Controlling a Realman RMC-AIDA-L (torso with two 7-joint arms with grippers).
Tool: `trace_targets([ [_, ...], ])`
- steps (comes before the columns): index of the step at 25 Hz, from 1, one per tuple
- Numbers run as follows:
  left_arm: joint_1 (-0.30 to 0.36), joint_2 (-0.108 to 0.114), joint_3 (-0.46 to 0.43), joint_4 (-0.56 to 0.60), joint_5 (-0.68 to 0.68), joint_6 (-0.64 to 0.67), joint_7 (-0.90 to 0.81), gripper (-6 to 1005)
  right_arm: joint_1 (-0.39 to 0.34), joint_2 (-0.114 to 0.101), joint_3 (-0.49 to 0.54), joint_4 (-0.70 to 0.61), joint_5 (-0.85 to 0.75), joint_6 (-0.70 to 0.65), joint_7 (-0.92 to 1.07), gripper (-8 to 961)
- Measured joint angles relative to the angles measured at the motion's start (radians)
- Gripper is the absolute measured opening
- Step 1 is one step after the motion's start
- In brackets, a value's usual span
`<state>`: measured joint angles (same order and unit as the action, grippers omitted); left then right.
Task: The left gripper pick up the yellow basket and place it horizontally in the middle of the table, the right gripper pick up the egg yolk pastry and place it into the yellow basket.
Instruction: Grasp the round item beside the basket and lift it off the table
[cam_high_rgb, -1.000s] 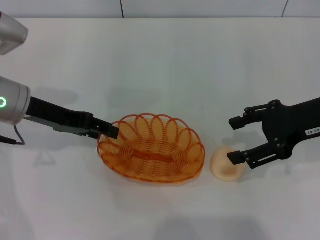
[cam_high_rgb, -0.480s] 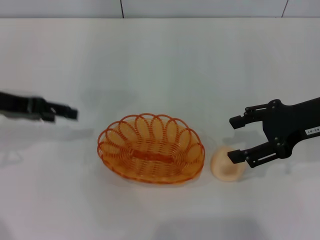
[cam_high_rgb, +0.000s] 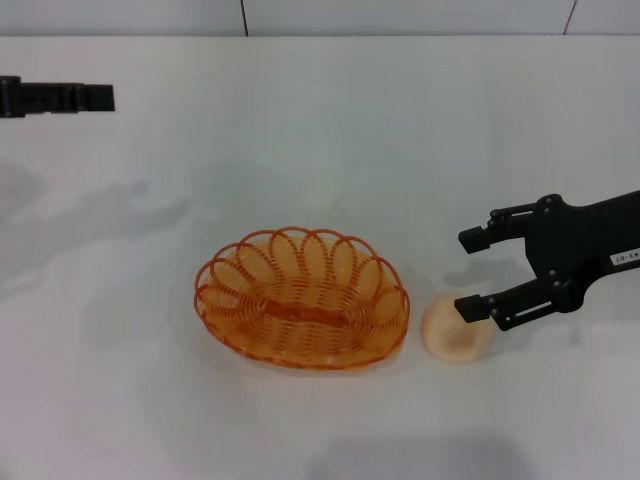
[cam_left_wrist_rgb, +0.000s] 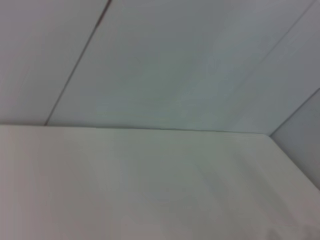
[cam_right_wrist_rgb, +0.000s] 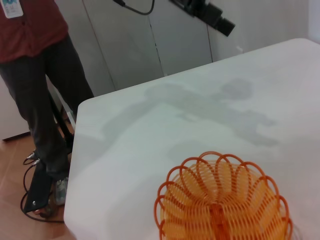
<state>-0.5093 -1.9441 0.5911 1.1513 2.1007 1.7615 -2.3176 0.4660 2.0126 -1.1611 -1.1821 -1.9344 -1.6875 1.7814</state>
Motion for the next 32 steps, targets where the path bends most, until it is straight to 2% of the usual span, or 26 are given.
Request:
trace_targets([
  [5,-0.039,0.003,0.030,-0.034,0.006,0.013,0.042,860,0.012,0.000,0.001,0.000,0.000,0.001,0.005,840],
  [10,-0.111,0.025,0.083,-0.150,0.005,0.072,0.141,875,0.013,0.000,0.001,0.000,0.000,-0.001,0.017,841],
  [14,-0.143,0.034,0.118,-0.188,0.007,0.133,0.216,874,0.014,-0.002,0.001,-0.007,-0.005,-0.004,0.047,841],
  [22,-0.134,0.047,0.298,-0.166,0.043,0.176,0.256,872,0.011,-0.003,-0.004,-0.010,-0.008,-0.007,0.063,840],
  [27,-0.133,0.048,0.302,-0.160,0.114,0.180,0.256,872,0.013,-0.003,-0.007,-0.008,-0.010,-0.003,0.072,840],
  [32,-0.110,0.072,0.301,-0.151,0.117,0.180,0.264,872,0.020,-0.002,-0.008,-0.008,-0.042,0.017,0.101,839],
])
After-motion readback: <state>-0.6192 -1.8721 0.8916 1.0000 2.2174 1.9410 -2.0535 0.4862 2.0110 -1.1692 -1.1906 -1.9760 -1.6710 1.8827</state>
